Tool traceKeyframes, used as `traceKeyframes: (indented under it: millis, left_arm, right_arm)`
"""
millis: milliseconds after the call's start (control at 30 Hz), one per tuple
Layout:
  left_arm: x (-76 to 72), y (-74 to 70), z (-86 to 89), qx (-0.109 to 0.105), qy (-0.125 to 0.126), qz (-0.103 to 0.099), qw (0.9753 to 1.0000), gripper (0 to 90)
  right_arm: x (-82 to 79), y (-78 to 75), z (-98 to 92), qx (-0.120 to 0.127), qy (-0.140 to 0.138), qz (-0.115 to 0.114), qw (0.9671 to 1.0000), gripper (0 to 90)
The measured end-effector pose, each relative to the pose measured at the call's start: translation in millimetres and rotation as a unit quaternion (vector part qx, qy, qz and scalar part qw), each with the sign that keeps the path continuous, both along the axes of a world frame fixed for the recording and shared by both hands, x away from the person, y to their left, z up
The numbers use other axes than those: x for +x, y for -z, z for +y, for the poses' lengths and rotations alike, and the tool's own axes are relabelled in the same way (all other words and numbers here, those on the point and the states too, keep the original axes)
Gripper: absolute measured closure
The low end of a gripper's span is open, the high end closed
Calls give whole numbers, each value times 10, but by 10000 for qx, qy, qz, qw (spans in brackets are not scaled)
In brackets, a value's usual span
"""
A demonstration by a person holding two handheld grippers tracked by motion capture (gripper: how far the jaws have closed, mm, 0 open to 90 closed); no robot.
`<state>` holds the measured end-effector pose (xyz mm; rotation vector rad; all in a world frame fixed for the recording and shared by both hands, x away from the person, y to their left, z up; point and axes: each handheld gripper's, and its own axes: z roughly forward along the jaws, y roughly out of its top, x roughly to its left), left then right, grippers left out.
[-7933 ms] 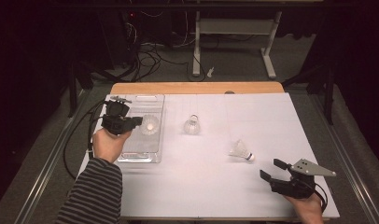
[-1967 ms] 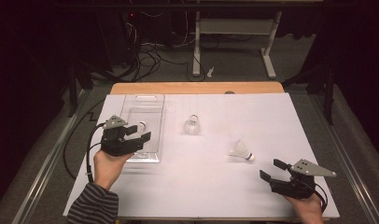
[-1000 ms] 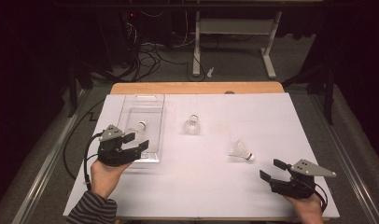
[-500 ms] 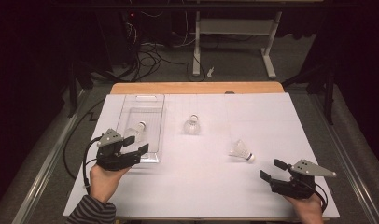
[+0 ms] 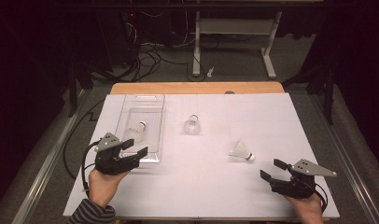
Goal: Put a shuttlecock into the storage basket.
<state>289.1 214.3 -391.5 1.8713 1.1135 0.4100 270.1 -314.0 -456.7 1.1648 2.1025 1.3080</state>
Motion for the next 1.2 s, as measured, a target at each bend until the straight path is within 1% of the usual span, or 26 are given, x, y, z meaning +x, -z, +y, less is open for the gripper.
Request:
traceKeyframes:
  millis: [167, 400, 567, 733, 900, 1200]
  left_arm:
    - [-18, 11, 21, -55, -33, -24, 10000, 369]
    - [-67, 29, 64, -51, -77, -19, 10000, 366]
    - [-91, 46, 71, -90, -91, -28, 9999, 365]
    - [-107, 32, 35, -113, -32, -78, 9999, 366]
    - [-119, 21, -26, -81, 86, -77, 9999, 366]
    - [-120, 15, -129, -115, 247, -96, 9996, 366]
  right_arm:
    - [-1, -2, -1, 0, 7, -11, 10000, 280]
    - [0, -3, -2, -22, -10, -19, 10000, 281]
    - [-3, -5, 7, -18, -19, -14, 10000, 281]
    - [-7, -3, -6, -17, -3, -22, 10000, 281]
    - [-9, -5, 0, -31, -11, -23, 10000, 281]
    - [-25, -5, -6, -22, -13, -32, 10000, 282]
